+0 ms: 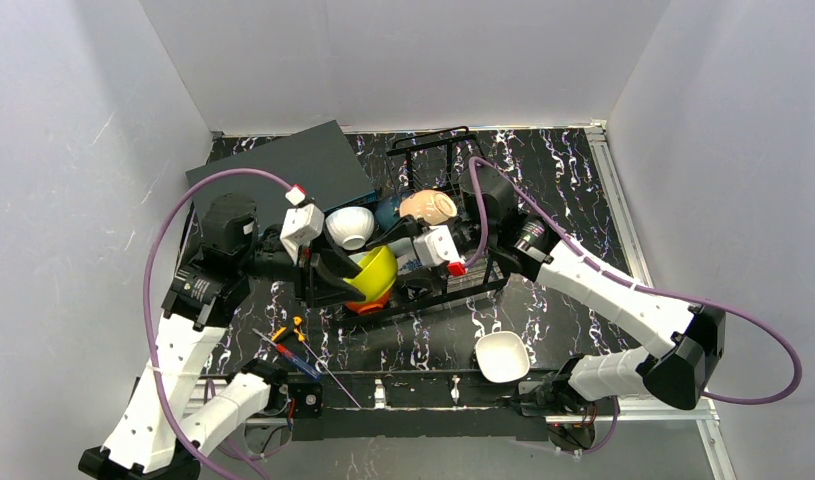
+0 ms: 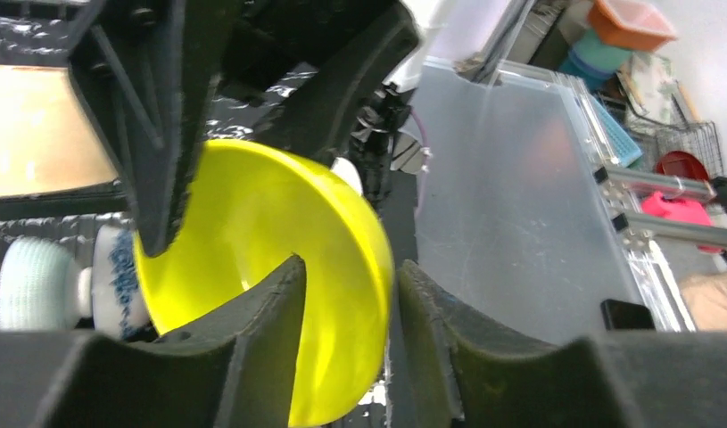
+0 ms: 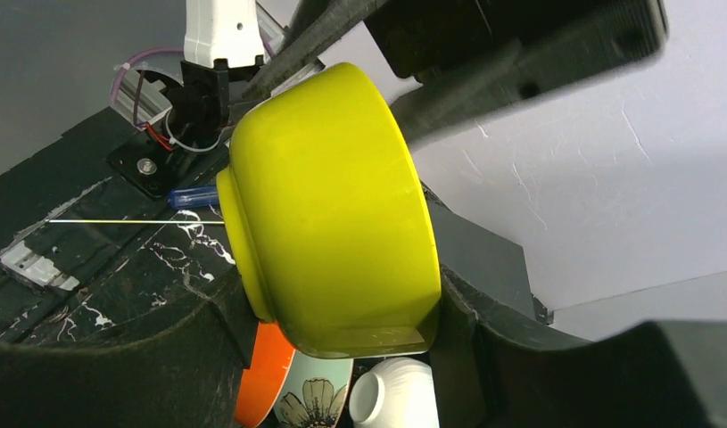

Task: Load the bowls into the dish rack
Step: Pick up the bowl from the center of the board, then position the bowl upside down at the center of the board.

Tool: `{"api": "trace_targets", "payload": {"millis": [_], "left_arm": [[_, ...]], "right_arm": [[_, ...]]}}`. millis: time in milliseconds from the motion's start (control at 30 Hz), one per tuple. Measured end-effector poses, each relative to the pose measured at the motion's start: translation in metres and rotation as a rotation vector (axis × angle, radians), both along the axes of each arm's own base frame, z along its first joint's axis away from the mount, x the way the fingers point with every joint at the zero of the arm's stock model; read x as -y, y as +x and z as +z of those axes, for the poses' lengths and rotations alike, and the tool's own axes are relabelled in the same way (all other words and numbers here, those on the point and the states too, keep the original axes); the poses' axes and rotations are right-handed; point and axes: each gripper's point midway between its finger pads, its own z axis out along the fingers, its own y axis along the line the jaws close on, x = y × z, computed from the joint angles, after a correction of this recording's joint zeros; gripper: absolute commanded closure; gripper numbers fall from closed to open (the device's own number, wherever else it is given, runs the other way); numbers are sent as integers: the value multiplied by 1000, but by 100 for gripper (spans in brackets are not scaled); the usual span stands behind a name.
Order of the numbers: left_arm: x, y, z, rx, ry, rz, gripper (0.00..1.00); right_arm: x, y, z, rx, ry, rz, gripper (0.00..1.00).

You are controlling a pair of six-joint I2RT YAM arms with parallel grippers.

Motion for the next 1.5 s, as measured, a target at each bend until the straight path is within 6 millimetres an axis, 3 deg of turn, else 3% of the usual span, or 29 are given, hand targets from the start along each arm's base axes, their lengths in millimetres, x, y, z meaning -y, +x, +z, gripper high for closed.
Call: {"api": "trace_targets", "payload": {"millis": [133, 233, 467, 667, 833, 1100, 1500], "left_arm": [[-2, 19, -4, 73, 31, 97, 15], [-6, 33, -7, 130, 60, 186, 3], [-29, 52, 11, 332, 59, 421, 2], [-49, 54, 34, 488, -6, 572, 2], [-60, 58, 39, 538, -33, 657, 2], [-70, 66, 23, 519, -34, 751, 2], [-74, 84, -29, 316, 29, 837, 2]], "right_arm": [[-1, 1, 0, -13, -10, -24, 99], [-1, 7, 0, -23, -21, -69, 99], [-2, 25, -4, -69, -52, -193, 99], [-4, 50, 1, -143, -52, -356, 99], [-2, 68, 12, -199, -31, -481, 99], [-2, 104, 52, -339, 55, -695, 99], [13, 160, 85, -587, 101, -936, 99]]}}
